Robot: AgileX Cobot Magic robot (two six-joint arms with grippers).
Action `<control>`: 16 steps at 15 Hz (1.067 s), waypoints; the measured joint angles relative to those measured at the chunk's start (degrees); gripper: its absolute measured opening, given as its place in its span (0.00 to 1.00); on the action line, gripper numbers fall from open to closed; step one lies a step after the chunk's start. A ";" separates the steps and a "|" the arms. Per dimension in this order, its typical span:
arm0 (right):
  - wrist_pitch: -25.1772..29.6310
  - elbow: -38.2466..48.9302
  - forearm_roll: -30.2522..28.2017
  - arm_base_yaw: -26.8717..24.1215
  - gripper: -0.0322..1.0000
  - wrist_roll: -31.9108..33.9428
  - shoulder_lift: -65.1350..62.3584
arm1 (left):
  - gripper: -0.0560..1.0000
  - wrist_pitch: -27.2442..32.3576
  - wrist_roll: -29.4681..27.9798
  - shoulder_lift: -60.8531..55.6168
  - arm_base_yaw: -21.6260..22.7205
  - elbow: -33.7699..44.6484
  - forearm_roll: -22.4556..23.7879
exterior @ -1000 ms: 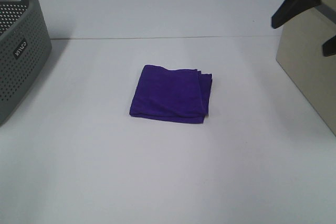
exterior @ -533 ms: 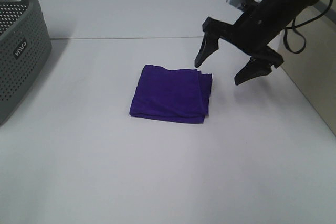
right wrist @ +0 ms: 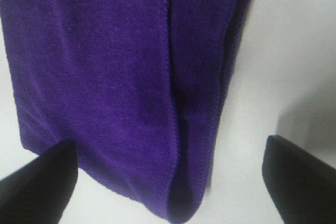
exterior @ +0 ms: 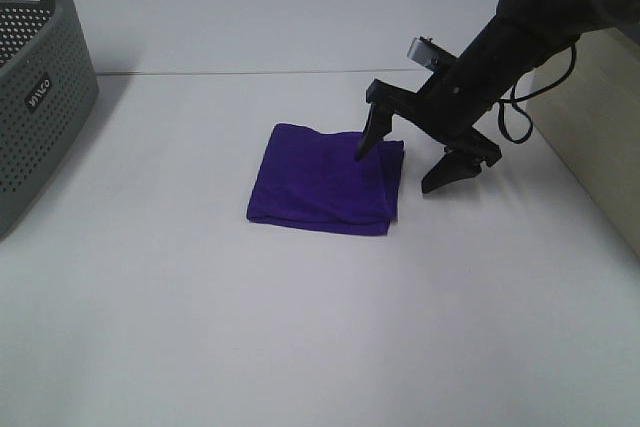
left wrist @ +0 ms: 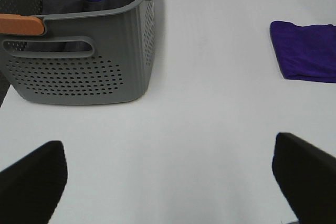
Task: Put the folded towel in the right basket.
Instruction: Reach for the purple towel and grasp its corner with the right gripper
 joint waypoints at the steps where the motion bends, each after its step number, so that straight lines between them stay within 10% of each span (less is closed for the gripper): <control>1: 0.00 0.00 0.23 0.06 0.92 -0.06 0.86 | 0.99 0.00 0.00 0.00 0.00 0.00 0.00; 11: -2.81 -1.55 4.93 5.96 0.78 -0.17 4.98 | 0.99 0.00 0.00 0.00 0.00 0.00 0.00; 16: -12.83 -1.38 5.44 13.12 0.08 -0.17 6.65 | 0.99 0.00 0.00 0.00 0.00 0.00 0.00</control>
